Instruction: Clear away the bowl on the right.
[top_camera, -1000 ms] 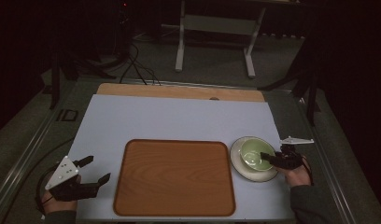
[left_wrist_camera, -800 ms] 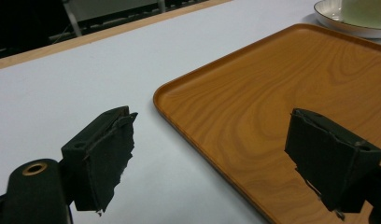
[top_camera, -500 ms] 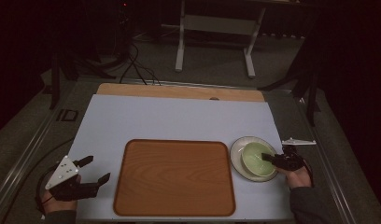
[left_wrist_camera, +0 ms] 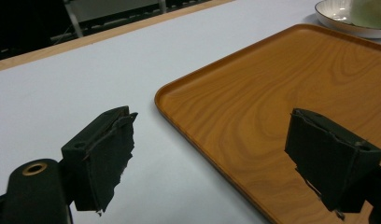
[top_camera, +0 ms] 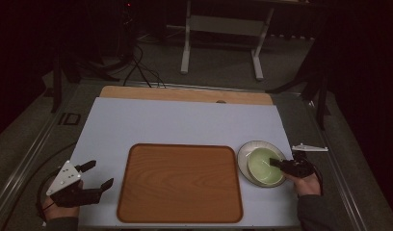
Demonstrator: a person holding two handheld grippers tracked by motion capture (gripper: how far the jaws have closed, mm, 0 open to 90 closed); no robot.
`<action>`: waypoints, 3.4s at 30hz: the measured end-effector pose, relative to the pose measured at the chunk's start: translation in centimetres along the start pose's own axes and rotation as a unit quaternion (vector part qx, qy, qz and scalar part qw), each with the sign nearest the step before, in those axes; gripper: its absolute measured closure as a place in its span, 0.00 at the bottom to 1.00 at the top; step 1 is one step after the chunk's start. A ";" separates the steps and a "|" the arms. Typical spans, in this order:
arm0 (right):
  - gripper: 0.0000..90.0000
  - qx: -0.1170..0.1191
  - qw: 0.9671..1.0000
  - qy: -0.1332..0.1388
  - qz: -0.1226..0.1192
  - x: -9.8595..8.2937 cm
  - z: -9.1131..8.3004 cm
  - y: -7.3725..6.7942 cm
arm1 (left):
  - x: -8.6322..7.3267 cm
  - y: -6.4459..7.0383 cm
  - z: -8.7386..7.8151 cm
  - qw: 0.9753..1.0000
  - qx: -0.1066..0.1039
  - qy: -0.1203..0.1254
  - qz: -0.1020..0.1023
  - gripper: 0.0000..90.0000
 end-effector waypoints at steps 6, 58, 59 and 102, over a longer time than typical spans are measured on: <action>0.92 -0.002 1.000 0.007 -0.008 0.4 -0.1 -0.4 | 0.0 0.0 0.0 1.000 0.000 0.000 0.001 0.17; 0.92 -0.013 0.998 0.057 -0.006 3.0 -0.6 -2.9 | 0.1 -0.1 0.0 1.000 0.002 0.001 0.003 0.17; 0.92 -0.013 0.998 0.058 -0.008 3.1 -0.6 -3.1 | 0.0 -0.1 0.0 1.000 0.002 0.001 0.002 0.17; 0.92 0.015 0.996 0.048 -0.069 7.3 2.0 -9.1 | 0.1 -0.2 -0.2 1.000 0.006 0.007 0.001 0.17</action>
Point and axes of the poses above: each handheld gripper's, and its own axes: z roughly forward along the jaws, x roughly out of its top, y roughly to its right, the point moved 3 cm from there along z, roughly forward along the jaws, and after that the axes turned 4 degrees about x, right-handed, at the moved point
